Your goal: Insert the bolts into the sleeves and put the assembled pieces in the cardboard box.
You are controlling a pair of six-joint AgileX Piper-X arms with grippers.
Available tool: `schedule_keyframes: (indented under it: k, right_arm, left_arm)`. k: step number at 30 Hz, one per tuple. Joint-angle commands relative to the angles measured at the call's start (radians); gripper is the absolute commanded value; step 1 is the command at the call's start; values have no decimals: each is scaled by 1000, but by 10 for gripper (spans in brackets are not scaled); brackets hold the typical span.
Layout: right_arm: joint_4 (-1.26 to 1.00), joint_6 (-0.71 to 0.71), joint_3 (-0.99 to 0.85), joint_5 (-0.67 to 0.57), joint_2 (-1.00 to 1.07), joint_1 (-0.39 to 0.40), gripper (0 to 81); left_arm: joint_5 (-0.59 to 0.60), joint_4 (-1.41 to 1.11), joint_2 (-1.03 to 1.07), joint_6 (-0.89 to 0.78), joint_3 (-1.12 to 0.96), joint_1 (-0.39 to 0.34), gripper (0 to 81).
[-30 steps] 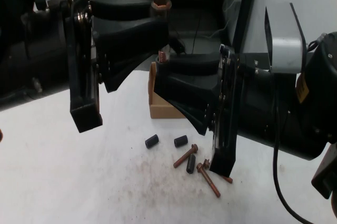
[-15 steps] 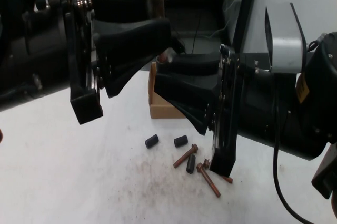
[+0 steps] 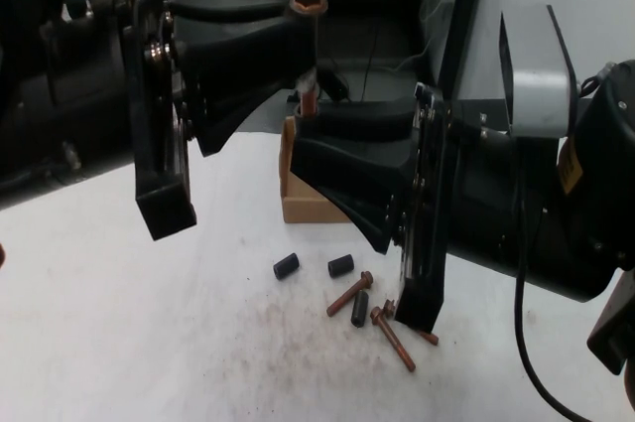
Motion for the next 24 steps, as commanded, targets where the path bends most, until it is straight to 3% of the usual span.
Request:
schedule_keyframes:
  k: [1,10,24]
  right_arm:
    - [-21,-1,-6,3,-1,-4,9]
    - [-21,-91,-8,3,-1,-4,9]
    - [-182,-89,-8,57,-1,-4,9]
  left_arm:
    - [30,-23,-12,14,-7,-2,4]
    - [79,-23,-12,14,-7,-2,4]
    - [70,-23,-12,14,-7,-2,4]
